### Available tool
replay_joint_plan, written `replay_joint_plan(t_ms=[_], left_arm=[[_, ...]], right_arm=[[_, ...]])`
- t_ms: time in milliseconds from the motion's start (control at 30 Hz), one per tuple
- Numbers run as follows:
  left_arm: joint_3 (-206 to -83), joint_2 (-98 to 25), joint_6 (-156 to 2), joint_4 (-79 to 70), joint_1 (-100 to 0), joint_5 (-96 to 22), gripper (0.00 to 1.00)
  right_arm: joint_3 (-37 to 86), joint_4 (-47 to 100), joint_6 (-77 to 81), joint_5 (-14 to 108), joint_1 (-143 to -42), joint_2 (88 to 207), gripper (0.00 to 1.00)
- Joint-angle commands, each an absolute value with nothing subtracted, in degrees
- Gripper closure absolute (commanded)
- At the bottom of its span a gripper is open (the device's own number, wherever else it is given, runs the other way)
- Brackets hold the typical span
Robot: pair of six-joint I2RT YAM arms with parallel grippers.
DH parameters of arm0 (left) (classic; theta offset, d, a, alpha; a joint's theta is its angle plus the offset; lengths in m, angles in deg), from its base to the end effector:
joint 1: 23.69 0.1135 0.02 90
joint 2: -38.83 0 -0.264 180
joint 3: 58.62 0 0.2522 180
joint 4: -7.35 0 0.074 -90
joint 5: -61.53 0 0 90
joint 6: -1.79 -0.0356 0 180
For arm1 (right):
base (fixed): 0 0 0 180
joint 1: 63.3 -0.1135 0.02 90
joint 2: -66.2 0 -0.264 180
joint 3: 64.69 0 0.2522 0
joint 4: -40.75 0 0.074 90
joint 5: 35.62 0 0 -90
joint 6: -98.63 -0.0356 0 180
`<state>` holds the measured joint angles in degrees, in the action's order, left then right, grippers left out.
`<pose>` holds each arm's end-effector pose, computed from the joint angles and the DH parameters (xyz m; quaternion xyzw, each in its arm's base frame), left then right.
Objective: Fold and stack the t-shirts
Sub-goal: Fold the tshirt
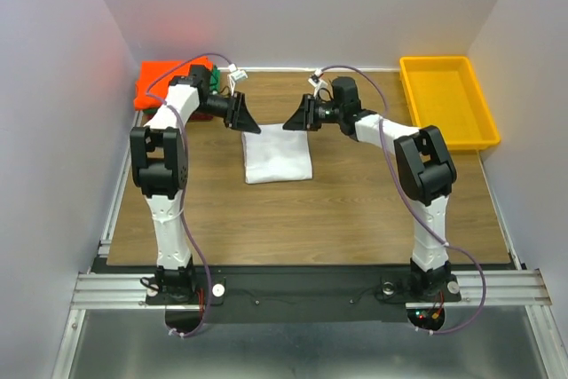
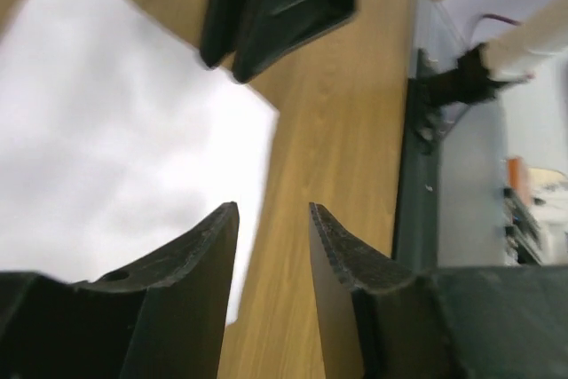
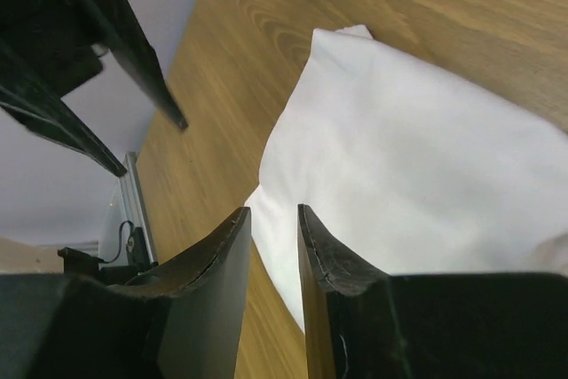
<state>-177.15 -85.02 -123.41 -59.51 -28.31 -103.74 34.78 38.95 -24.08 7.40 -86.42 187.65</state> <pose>0.4394 -0.0700 0.2303 0.3554 0.7034 -0.5496 0.2774 0.4327 0.2130 0.2047 -0.1528 0.7837 0.5296 0.2864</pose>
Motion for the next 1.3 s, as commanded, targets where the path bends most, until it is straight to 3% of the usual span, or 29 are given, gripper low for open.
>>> replay_joint_plan(t_ms=[0, 100, 233, 300, 433, 467, 500, 567, 633, 800, 1067, 1267], left_arm=[[-173.1, -70.4, -96.5, -35.5, -27.9, -84.7, 0.41], [-167.6, -65.4, -90.8, -26.1, -26.7, -86.8, 0.31], [-149.8, -59.4, -79.4, -8.0, -27.6, -90.6, 0.21], [-143.7, -57.1, -71.7, 7.7, -28.4, -89.7, 0.16], [-131.5, -59.1, -47.8, 35.8, -30.2, -90.9, 0.13], [-129.9, -59.8, -44.3, 39.9, -30.6, -90.9, 0.12], [-128.6, -61.6, -41.7, 43.4, -31.6, -91.0, 0.09], [-127.1, -63.8, -37.2, 49.2, -32.5, -91.0, 0.08], [-126.3, -66.5, -36.5, 50.9, -32.9, -90.0, 0.08], [-126.1, -73.5, -37.1, 49.6, -31.8, -87.0, 0.07], [-124.4, -76.7, -48.8, 35.7, -26.9, -81.5, 0.07], [-126.2, -69.2, -62.8, 24.9, -25.0, -83.0, 0.07]], right_arm=[[39.1, 39.0, -23.0, 8.8, -84.7, 185.7, 0.66], [38.0, 38.7, -23.1, 8.3, -84.0, 184.4, 0.65], [34.8, 38.3, -23.0, 7.9, -84.0, 183.5, 0.65], [33.7, 38.3, -23.4, 7.6, -84.0, 183.6, 0.63], [32.3, 38.5, -25.3, 6.4, -84.0, 184.8, 0.49], [32.3, 38.5, -25.6, 6.1, -84.0, 185.1, 0.46], [32.1, 38.5, -26.1, 6.0, -84.0, 185.3, 0.35], [32.0, 38.6, -27.1, 5.5, -84.0, 185.8, 0.27], [31.5, 38.9, -27.6, 5.6, -84.1, 186.2, 0.18], [30.5, 39.4, -27.1, 7.5, -84.0, 189.3, 0.12], [30.1, 39.0, -24.3, 13.9, -82.4, 195.5, 0.11], [30.5, 35.9, -19.2, 13.2, -81.8, 190.0, 0.13]])
